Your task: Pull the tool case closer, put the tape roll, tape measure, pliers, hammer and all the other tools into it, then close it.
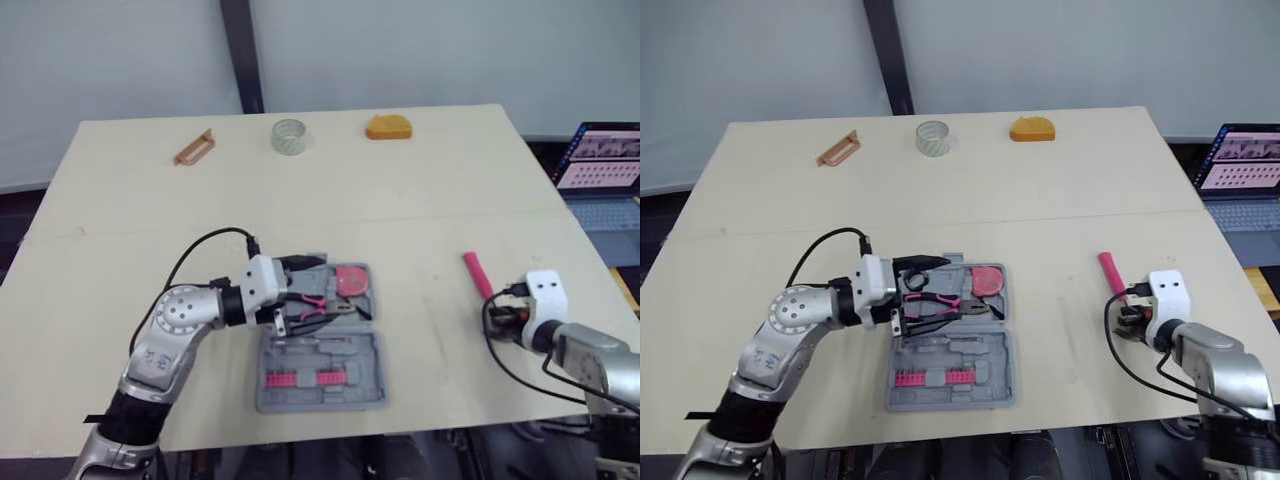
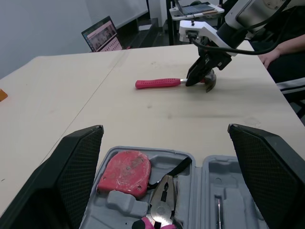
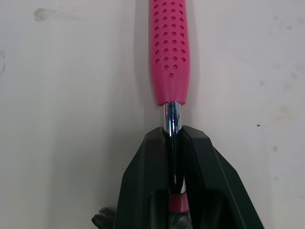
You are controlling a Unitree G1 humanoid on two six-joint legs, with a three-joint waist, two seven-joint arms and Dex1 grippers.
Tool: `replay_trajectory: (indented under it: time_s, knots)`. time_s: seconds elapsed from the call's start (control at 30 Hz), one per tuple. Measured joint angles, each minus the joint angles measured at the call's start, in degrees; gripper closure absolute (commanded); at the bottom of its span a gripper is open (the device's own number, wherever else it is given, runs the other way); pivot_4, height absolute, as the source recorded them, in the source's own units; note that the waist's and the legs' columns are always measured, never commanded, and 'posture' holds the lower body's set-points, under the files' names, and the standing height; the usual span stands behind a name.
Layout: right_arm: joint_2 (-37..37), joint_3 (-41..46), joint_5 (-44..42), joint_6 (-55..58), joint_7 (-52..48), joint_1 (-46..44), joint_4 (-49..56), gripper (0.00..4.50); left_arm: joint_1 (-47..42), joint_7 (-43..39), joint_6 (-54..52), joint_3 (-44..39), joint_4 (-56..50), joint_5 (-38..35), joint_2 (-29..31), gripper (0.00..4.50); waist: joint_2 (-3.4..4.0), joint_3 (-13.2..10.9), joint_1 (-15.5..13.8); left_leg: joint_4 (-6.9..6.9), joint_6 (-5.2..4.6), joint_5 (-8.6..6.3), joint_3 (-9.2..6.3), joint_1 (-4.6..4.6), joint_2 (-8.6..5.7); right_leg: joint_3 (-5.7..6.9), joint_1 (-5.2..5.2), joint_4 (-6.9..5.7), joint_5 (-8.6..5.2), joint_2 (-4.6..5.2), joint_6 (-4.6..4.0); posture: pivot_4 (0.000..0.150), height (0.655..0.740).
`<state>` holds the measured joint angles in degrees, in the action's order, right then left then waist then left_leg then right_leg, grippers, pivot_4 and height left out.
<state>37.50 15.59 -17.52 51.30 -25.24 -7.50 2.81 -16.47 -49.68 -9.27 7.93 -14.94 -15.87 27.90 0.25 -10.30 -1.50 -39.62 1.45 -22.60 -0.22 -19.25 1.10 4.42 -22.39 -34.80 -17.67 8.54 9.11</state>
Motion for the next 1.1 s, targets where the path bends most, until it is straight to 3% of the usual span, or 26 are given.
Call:
replay_trajectory:
  time_s: [0.3,0.4,0.6,0.93,1.03,1.1]
  knots:
    - [0.08,-0.54,0.11,-1.75,-0.05,0.84,0.12,4.11,-1.36,-0.39,0.22,0.28,0.3,0.32,-0.75,0.0,-0.01,0.01,0.12,0.0,0.0,0.0,0.0,0.01,0.0,0.0,0.0,-0.02,0.0,0.0,0.0,0.15,0.74]
    - [0.08,-0.71,0.61,-2.48,-0.04,0.96,-0.05,3.18,-1.75,-0.54,0.54,0.41,1.01,0.36,-0.88,0.0,-0.02,0.01,0.13,-0.02,0.0,0.0,0.01,0.01,0.0,0.0,0.0,-0.03,0.0,0.0,0.0,0.15,0.74]
    - [0.81,-0.29,0.62,-2.3,-0.44,1.24,-0.16,0.17,-2.58,-0.54,0.56,0.63,1.77,0.38,-1.14,0.0,-0.05,0.03,0.29,-0.02,0.0,0.0,0.0,0.01,0.01,0.0,0.0,-0.04,0.0,-0.01,0.0,0.15,0.74]
    - [3.9,-1.39,-0.76,2.07,-2.92,1.39,0.21,0.17,-2.69,-0.34,0.6,1.27,1.78,0.42,-1.81,0.0,-0.06,0.03,0.12,-0.05,-0.01,-0.01,-0.01,0.01,0.0,0.0,0.02,-0.04,0.0,0.0,0.0,0.15,0.74]
    - [3.93,-1.59,-1.13,2.76,-3.18,1.18,0.24,0.98,-2.8,-0.05,0.59,1.35,1.81,0.45,-2.19,0.0,-0.07,0.04,0.13,-0.05,-0.01,-0.01,-0.01,0.01,0.0,0.01,0.02,-0.04,0.0,0.0,0.0,0.15,0.74]
    - [3.93,-1.68,-1.43,2.91,-3.23,1.17,0.29,1.91,-2.93,0.11,0.59,1.44,1.81,0.47,-2.34,0.0,-0.09,0.05,0.1,-0.07,-0.02,-0.01,-0.02,0.01,0.0,0.01,0.05,-0.03,0.01,0.0,0.01,0.15,0.74]
